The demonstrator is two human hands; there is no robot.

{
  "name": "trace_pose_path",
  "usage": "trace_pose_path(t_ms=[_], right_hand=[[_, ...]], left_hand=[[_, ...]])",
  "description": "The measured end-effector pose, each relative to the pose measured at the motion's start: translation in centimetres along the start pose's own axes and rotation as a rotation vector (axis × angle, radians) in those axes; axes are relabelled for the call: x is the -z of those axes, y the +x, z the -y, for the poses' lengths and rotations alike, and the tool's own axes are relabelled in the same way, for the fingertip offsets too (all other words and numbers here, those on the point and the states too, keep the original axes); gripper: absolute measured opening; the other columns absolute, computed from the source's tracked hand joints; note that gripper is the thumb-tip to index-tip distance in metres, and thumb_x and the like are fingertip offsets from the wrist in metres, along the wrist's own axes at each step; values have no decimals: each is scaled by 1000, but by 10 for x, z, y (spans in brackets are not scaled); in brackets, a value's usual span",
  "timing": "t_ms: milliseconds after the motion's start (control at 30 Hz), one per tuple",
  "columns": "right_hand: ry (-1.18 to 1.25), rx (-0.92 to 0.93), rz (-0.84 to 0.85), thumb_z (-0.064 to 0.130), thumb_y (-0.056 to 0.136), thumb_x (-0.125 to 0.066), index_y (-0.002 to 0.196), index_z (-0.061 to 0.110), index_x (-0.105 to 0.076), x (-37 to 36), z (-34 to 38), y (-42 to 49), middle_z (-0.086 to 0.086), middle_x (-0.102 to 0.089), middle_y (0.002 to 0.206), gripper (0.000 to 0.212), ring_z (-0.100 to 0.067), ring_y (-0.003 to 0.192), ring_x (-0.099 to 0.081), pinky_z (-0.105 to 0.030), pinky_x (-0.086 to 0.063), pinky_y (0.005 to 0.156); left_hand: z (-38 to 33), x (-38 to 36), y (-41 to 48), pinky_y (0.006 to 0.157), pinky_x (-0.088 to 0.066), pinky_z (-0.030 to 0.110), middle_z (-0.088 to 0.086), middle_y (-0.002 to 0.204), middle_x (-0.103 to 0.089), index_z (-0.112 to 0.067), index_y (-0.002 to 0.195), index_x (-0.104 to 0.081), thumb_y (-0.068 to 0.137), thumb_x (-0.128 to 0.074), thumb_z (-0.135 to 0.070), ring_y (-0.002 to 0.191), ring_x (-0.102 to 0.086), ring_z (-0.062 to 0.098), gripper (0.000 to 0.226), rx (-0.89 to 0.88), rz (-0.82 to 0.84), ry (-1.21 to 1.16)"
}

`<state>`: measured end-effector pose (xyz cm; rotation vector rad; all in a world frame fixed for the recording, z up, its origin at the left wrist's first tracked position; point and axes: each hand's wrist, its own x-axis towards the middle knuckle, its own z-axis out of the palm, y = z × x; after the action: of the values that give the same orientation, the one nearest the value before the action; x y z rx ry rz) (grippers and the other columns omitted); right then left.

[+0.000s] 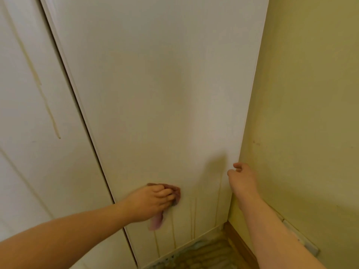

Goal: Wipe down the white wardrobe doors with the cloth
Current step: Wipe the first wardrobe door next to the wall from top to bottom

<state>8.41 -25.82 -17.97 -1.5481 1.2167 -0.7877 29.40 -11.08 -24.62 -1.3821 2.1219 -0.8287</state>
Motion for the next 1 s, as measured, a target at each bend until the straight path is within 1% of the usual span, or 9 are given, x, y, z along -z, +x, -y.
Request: trace_pose_path(t_ms=[133,233,300,367,433,633,767,833,1000], right_hand=[[-42,35,34,7,92,-43,132,10,-42,-4,2,-5,-13,-44,136,40,-27,104,-50,-31,-39,82],[-71,66,60,8,93,-42,133,11,-42,-9,4,-8,-12,-42,138,41,-17,86,-48,-28,-37,77],[-94,79,78,8,93,-42,134,11,-41,-11,4,-11,-12,-41,139,41,-15,82,-46,-28,-37,77],[-134,100,99,9,93,-42,134,11,-41,-12,5,-16,-13,-41,139,41,-18,91,-47,-29,-39,80],[-173,131,113,10,93,-42,134,11,-41,-12,7,-19,-13,-42,140,40,-24,103,-50,-32,-40,84],[-215,146,135,9,93,-43,133,10,-42,-14,7,-23,-14,-42,138,40,-27,109,-50,-35,-41,89],[-245,154,168,11,93,-43,132,11,-42,-17,8,-28,-13,-43,138,39,-26,108,-50,-34,-41,89],[-250,153,187,13,93,-44,131,12,-44,-19,11,-30,-11,-45,136,38,-25,107,-50,-32,-41,87],[-234,145,330,12,89,-48,113,15,-57,-41,22,-51,-5,-58,98,26,-22,84,-57,-28,-44,67]], left_hand=[[24,30,-6,93,-34,28,-5,110,-70,-20,97,-76,75,-35,-22,105,-65,13,47,152,-164,32],[40,47,-12,95,-34,33,5,117,-67,-10,110,-71,82,-40,-23,116,-53,22,44,387,-311,50],[22,33,-30,93,-34,33,2,112,-70,-15,102,-74,80,-43,-22,114,-49,21,39,302,-276,69],[-6,13,-54,93,-33,30,-6,109,-70,-24,92,-78,76,-52,-27,108,-60,15,31,104,-93,61],[-11,8,-67,94,-32,28,-11,112,-69,-29,91,-77,73,-58,-33,104,-64,9,27,50,13,48],[22,30,-51,95,-34,32,2,119,-67,-14,112,-70,79,-39,-21,116,-56,21,46,309,-197,22],[-3,11,-63,94,-33,29,-8,111,-70,-26,93,-77,75,-47,-24,104,-65,13,35,110,-113,5],[-2,15,-61,91,-34,27,-10,109,-70,-27,90,-77,75,-49,-25,103,-65,12,33,118,-132,-6],[5,41,-46,81,-46,35,2,117,-67,-15,122,-52,76,-50,-17,107,-47,22,45,532,-460,-53]])
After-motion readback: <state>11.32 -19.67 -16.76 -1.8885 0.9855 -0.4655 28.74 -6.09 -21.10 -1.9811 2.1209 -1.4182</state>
